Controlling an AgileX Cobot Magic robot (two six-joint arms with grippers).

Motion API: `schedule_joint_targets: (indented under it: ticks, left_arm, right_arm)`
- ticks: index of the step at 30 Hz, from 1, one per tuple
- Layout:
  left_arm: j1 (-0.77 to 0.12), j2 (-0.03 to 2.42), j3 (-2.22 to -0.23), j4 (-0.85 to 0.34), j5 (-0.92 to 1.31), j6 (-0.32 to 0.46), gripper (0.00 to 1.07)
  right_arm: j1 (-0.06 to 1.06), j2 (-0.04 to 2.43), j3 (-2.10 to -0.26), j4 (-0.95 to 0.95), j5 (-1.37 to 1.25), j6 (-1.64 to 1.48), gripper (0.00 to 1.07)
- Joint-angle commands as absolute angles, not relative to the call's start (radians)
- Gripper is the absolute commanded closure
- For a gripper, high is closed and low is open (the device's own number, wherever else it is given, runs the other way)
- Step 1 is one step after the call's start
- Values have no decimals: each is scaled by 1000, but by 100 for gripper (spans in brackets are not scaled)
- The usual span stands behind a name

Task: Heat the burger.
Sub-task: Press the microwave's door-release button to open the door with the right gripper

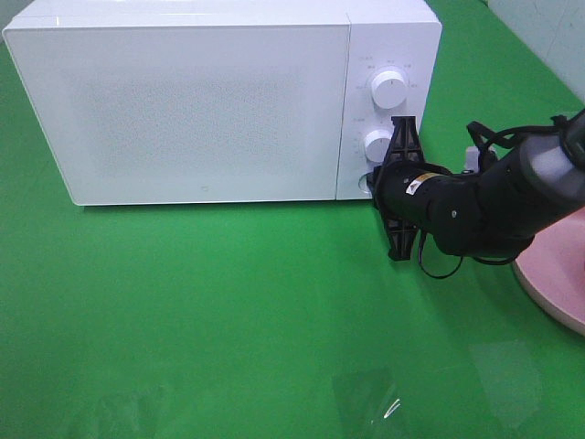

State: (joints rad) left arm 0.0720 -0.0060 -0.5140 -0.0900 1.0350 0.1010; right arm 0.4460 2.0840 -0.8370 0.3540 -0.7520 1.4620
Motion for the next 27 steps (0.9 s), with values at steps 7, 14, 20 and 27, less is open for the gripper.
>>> schedule_joint_targets:
  ticks: [7, 14, 20, 27]
  left_arm:
    - [70, -24, -514, -94, 1029, 98, 7]
    - [70, -24, -514, -94, 1029, 98, 7]
    - [70, -24, -514, -94, 1029, 98, 7]
    - [70, -24, -514, -94, 1029, 98, 7]
  right_arm:
    - [440, 2084, -855, 351, -977, 1447, 107]
    - [443, 2084, -855, 406, -1164, 1526, 107]
    - [444, 2084, -855, 560, -1203, 1543, 107]
    - [455, 2084, -883, 600, -1236, 1533, 107]
